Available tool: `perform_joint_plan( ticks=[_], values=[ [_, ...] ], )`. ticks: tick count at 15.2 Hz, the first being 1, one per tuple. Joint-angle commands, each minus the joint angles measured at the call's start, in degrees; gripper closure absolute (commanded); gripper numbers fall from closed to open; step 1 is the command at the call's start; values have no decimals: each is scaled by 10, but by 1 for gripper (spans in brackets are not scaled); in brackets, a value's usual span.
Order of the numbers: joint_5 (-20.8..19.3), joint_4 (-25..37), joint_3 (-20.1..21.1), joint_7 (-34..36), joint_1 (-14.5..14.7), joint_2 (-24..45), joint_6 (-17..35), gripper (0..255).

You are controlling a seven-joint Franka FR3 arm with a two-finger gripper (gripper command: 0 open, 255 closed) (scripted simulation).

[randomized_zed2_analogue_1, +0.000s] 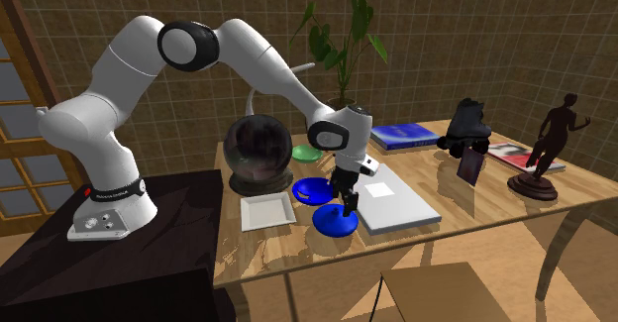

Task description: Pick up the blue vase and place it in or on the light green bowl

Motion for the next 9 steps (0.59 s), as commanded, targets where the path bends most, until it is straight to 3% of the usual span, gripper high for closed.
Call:
perform_joint_plan(
  ticks=[1,4,5,9],
  values=[
    [0,0,0,0,0,0,1,0],
    [0,0,0,0,0,0,1,0],
    [0,0,0,0,0,0,1,255],
    [0,0,0,0,0,0,1,255]
  ],
)
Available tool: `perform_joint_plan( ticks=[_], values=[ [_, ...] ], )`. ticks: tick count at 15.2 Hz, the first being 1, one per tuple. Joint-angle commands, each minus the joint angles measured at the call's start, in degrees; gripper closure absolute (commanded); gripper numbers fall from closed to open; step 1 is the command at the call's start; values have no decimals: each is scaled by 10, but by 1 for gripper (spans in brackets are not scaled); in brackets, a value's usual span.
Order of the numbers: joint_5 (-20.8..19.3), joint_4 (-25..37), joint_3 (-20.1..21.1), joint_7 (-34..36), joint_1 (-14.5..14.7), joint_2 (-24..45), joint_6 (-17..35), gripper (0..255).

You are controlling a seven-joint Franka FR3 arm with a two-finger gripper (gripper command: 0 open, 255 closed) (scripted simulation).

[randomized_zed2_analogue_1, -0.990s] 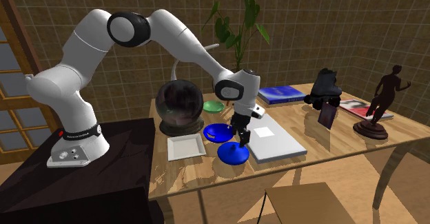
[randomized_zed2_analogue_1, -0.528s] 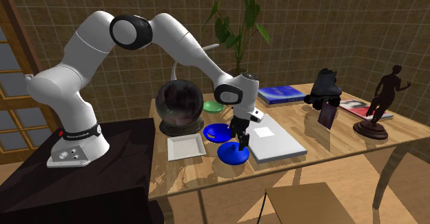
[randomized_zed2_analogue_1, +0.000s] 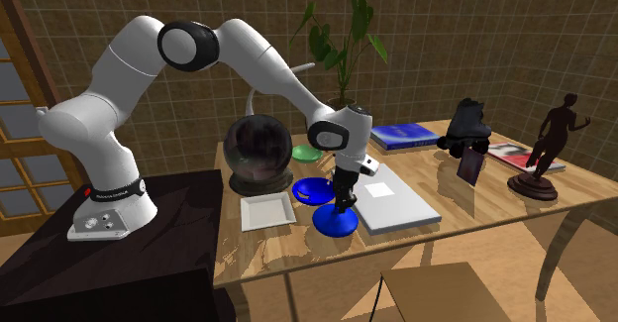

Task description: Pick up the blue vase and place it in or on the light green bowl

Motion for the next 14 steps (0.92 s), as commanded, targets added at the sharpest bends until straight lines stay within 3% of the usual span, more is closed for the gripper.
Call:
perform_joint_plan(
  ticks=[1,14],
  values=[
    [0,0,0,0,0,0,0,255],
    [-6,-9,-5,4,3,-50,-41,255]
  ],
)
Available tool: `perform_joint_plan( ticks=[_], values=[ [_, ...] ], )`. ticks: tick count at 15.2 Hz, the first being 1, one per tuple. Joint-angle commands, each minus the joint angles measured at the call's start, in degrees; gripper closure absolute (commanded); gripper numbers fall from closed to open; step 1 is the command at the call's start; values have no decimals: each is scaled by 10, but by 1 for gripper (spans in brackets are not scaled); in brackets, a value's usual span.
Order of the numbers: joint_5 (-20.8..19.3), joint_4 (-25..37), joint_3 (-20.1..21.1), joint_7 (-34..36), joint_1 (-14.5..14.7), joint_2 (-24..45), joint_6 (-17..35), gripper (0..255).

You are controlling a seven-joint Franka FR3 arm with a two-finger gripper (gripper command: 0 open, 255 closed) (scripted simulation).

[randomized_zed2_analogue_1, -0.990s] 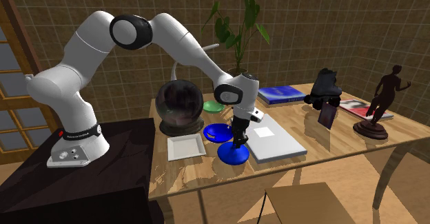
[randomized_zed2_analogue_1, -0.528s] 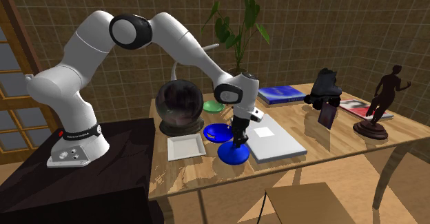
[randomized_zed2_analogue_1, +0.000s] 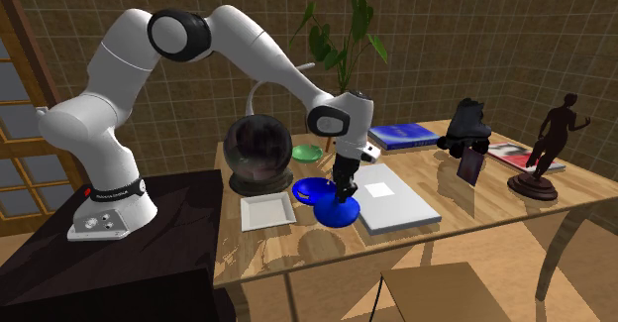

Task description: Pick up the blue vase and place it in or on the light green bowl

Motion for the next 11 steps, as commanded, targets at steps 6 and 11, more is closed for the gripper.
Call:
perform_joint_plan(
  ticks=[6,11],
  values=[
    [-5,1,-4,3,2,-34,-36,255],
    [-8,5,-6,6,3,-57,-62,255]
  ],
)
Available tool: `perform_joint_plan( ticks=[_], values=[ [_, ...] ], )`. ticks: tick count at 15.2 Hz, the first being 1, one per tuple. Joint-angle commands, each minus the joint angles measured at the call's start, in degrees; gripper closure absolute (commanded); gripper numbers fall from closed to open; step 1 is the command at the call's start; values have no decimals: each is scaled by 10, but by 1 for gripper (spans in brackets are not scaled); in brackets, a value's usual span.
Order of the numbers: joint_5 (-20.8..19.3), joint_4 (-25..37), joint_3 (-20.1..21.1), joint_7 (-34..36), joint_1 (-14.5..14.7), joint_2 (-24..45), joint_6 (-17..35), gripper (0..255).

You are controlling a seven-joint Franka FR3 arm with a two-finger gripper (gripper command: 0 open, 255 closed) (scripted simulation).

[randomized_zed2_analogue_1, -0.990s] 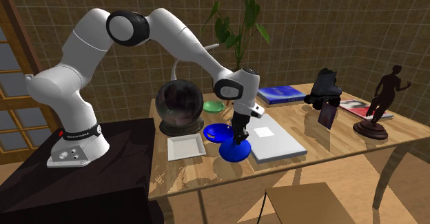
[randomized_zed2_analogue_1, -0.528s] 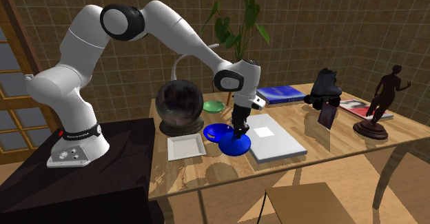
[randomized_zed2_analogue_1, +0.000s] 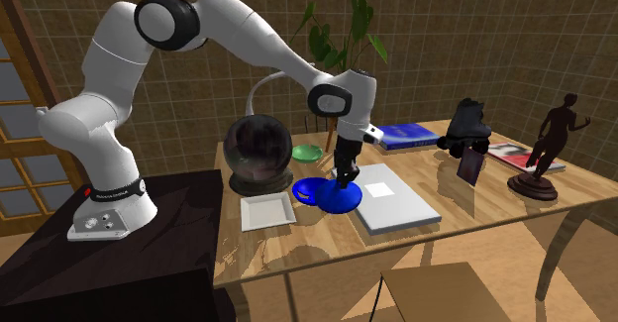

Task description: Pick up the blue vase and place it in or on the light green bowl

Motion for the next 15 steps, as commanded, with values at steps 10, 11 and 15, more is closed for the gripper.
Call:
perform_joint_plan(
  ticks=[10,11,15],
  values=[
    [-7,-12,16,83,64,-37,-21,255],
    [-8,-11,19,94,73,-38,-21,255],
    [-11,-1,30,140,107,-37,-27,255]
  ],
)
